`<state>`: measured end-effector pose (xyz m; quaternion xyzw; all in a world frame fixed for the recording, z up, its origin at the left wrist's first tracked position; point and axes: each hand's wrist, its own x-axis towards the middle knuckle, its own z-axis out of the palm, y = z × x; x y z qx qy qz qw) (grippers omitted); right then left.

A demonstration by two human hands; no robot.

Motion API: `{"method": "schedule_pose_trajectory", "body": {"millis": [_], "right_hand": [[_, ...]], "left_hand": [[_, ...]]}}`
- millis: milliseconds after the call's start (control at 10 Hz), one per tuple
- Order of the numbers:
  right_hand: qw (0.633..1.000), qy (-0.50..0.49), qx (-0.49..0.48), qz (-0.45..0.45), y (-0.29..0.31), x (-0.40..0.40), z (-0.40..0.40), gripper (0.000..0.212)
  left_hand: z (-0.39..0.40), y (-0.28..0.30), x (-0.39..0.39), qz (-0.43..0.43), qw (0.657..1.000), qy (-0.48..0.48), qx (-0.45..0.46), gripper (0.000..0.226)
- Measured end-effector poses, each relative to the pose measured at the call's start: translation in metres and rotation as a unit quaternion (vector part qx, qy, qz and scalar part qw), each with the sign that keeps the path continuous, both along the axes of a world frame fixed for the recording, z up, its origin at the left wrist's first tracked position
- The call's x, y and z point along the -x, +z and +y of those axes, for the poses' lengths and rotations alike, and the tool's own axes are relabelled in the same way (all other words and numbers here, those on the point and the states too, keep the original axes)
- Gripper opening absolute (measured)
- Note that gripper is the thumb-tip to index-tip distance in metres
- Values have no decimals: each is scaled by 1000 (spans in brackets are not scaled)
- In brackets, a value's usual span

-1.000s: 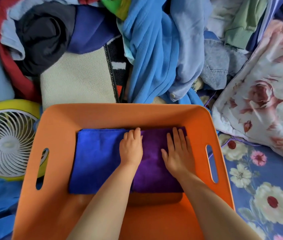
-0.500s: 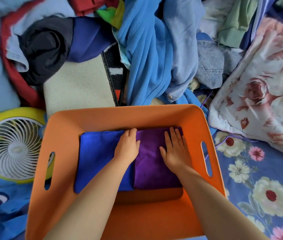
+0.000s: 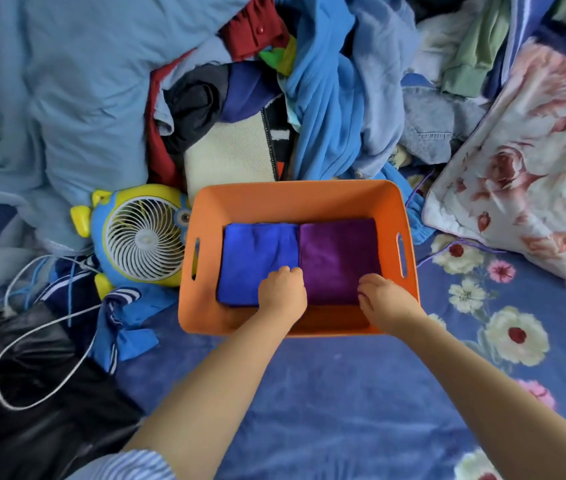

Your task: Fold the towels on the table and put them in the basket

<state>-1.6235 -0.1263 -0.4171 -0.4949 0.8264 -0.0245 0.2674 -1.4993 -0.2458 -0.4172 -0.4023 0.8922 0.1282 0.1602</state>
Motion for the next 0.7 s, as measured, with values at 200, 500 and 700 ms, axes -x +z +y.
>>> {"method": "schedule_pose_trajectory", "body": {"millis": [200, 500, 700], "right_hand": [[998, 47, -29, -2, 27, -30, 43, 32], [999, 29, 3, -23, 58, -24, 58, 30], [910, -156, 373, -91, 163, -8, 56, 28]], "left_hand": [[50, 21, -31, -3, 1000, -16, -5, 26], [69, 14, -64, 75, 995, -51, -38, 28], [71, 15, -66, 57, 996, -52, -39, 29]]}}
